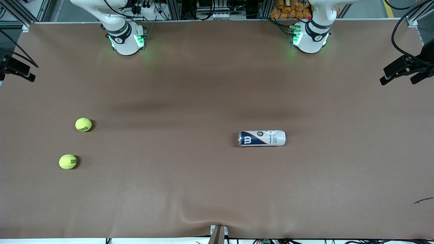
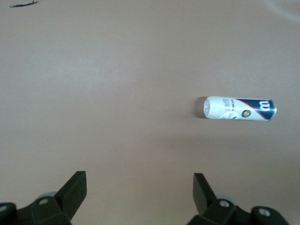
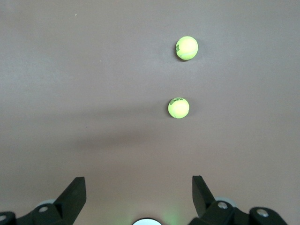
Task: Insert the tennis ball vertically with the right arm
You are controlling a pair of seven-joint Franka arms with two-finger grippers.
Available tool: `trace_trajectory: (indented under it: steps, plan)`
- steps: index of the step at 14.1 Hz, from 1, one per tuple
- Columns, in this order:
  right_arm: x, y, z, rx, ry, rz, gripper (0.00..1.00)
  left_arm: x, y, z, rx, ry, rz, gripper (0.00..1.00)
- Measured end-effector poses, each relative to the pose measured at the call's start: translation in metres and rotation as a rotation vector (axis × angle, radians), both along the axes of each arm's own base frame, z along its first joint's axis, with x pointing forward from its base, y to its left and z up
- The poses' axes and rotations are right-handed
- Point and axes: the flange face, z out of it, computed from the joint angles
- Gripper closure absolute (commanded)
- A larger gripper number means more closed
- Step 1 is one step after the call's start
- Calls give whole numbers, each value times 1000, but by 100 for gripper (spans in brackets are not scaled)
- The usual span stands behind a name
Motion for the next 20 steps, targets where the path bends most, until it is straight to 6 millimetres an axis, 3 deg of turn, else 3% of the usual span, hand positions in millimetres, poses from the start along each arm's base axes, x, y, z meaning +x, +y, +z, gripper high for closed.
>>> trace_trajectory:
  steps: [5,15,20]
  plan:
    - [-1,-9,4,-2,-10,-18,0,-2,-17,0,65,10,-40,0]
    - [-1,-10,4,-2,-10,-20,0,1,-16,1,64,6,-39,0]
    - [3,-7,-1,-1,-2,-13,0,2,-31,-1,65,10,-66,0]
